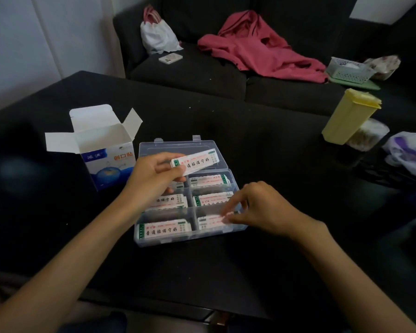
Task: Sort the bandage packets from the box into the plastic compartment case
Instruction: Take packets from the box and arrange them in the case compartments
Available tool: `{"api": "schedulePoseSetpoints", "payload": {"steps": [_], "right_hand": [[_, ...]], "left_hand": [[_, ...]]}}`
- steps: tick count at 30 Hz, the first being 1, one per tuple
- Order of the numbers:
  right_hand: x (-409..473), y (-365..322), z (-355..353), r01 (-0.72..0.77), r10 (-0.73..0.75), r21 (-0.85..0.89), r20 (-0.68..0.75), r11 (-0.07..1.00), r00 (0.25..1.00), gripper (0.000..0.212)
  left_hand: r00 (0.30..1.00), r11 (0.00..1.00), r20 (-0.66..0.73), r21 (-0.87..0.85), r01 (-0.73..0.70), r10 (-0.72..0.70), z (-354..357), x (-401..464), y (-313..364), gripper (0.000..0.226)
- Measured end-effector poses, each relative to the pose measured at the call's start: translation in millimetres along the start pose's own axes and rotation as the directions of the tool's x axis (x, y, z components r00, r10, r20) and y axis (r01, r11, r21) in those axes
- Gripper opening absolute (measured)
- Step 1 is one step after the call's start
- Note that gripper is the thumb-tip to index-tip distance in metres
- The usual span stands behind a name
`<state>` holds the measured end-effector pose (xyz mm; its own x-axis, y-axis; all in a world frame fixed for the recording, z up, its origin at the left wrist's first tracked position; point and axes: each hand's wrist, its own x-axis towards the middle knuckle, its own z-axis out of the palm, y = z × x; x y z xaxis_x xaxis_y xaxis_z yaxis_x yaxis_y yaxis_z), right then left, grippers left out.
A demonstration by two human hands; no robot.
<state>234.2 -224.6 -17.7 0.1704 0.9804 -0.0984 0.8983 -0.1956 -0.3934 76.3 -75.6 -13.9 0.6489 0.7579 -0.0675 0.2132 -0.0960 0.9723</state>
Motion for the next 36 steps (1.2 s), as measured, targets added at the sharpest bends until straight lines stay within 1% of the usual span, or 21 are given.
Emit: {"api": "schedulePoseSetpoints", "payload": {"steps": [2, 3, 4, 6, 7, 8, 10, 11, 13, 15, 17, 20, 22, 25, 27, 28, 29, 30, 31, 34, 36], "right_hand": [[-1.5, 0.1, 0.3, 0.006, -0.009, -0.094, -0.023, 0.996, 1.0, 0.013], [-2.7, -0.1, -1.4, 0.004, -0.008, -0.088, -0.044, 0.996, 0.999, 0.012], [-4.0, -1.5, -4.8, -0.008, 0.006, -0.027, -0.089, 1.0, 0.996, 0.012], [-4.5, -6.1, -12.4, -0.048, 0.096, 0.204, -0.232, 0.978, 0.968, 0.016], [-3.7, -8.8, -16.0, -0.058, 0.158, 0.33, -0.285, 0.942, 0.946, 0.02], [-2.8, -10.6, -18.9, -0.07, 0.22, 0.455, -0.287, 0.888, 0.932, 0.027], [-1.6, -15.2, -20.4, -0.124, 0.288, 0.643, -0.157, 0.756, 0.945, 0.04], [-1.0, -16.3, -19.3, -0.154, 0.291, 0.678, -0.092, 0.719, 0.952, 0.039], [-1.0, -16.5, -15.7, -0.205, 0.32, 0.723, -0.024, 0.66, 0.947, 0.028], [-1.0, -17.3, -14.1, -0.24, 0.393, 0.797, 0.003, 0.555, 0.919, 0.018], [-1.0, -16.4, -14.1, -0.251, 0.45, 0.866, 0.033, 0.433, 0.892, 0.014], [-1.6, -15.2, -15.5, -0.251, 0.496, 0.911, 0.06, 0.327, 0.866, 0.012], [-1.3, -15.5, -14.4, -0.254, 0.515, 0.929, 0.084, 0.27, 0.853, 0.015], [-0.2, -15.4, -14.3, -0.185, 0.55, 0.964, 0.053, 0.188, 0.833, 0.021], [-0.5, -13.4, -18.0, -0.107, 0.588, 0.992, 0.05, 0.062, 0.808, 0.023], [-1.3, -12.2, -20.2, -0.085, 0.591, 0.996, 0.071, -0.005, 0.803, 0.023], [-1.6, -12.8, -22.5, -0.089, 0.577, 0.995, 0.098, -0.043, 0.811, 0.026], [-1.6, -13.3, -23.5, -0.12, 0.551, 0.992, 0.118, -0.033, 0.826, 0.031], [-1.5, -14.8, -22.9, -0.164, 0.523, 0.986, 0.132, 0.015, 0.842, 0.034], [0.7, -19.0, -15.2, -0.248, 0.49, 0.928, 0.085, 0.278, 0.867, 0.025], [3.1, -22.1, -11.4, -0.258, 0.519, 0.894, 0.034, 0.365, 0.854, 0.018]], "left_hand": [[1.0, 1.0, 0.029, 0.012, -0.002, 0.002, -1.4, -0.8, 0.0, 0.023], [0.999, 1.0, 0.048, 0.019, -0.002, 0.001, -2.3, -1.3, 0.1, 0.023], [0.997, 1.0, 0.074, 0.031, 0.003, -0.005, -3.7, -1.8, 0.2, 0.023], [0.988, 0.997, 0.152, 0.076, 0.018, -0.029, -4.2, -3.4, 0.8, 0.022], [0.98, 0.994, 0.197, 0.104, 0.023, -0.043, -3.3, -5.1, 1.4, 0.021], [0.969, 0.992, 0.239, 0.126, 0.025, -0.055, -1.4, -6.8, 2.1, 0.021], [0.953, 0.99, 0.293, 0.137, 0.036, -0.075, 4.4, -10.5, 3.3, 0.023], [0.951, 0.99, 0.298, 0.134, 0.04, -0.079, 7.3, -12.1, 4.0, 0.025], [0.956, 0.991, 0.283, 0.129, 0.043, -0.078, 11.8, -14.4, 4.6, 0.031], [0.959, 0.993, 0.272, 0.103, 0.053, -0.08, 13.7, -14.9, 4.9, 0.033], [0.951, 0.996, 0.299, 0.064, 0.065, -0.081, 13.0, -14.4, 6.1, 0.029], [0.933, 0.994, 0.343, 0.021, 0.107, -0.108, 10.4, -13.2, 7.9, 0.027], [0.935, 0.99, 0.331, -0.009, 0.139, -0.128, 10.4, -12.9, 7.7, 0.024], [0.948, 0.982, 0.275, -0.058, 0.181, -0.158, 13.4, -13.9, 6.7, 0.018], [0.951, 0.969, 0.242, -0.102, 0.225, -0.195, 15.0, -13.3, 6.5, 0.012], [0.95, 0.96, 0.228, -0.127, 0.248, -0.215, 15.3, -12.8, 6.4, 0.011], [0.948, 0.952, 0.217, -0.148, 0.267, -0.232, 15.2, -12.0, 6.7, 0.009], [0.947, 0.946, 0.21, -0.16, 0.281, -0.245, 14.9, -11.4, 6.9, 0.008], [0.945, 0.944, 0.21, -0.162, 0.287, -0.251, 14.5, -11.1, 7.3, 0.007], [0.946, 0.963, 0.224, -0.077, 0.258, -0.235, 14.2, -11.1, 7.6, 0.006], [0.946, 0.971, 0.234, -0.021, 0.236, -0.225, 14.7, -11.2, 7.5, 0.011]]}}
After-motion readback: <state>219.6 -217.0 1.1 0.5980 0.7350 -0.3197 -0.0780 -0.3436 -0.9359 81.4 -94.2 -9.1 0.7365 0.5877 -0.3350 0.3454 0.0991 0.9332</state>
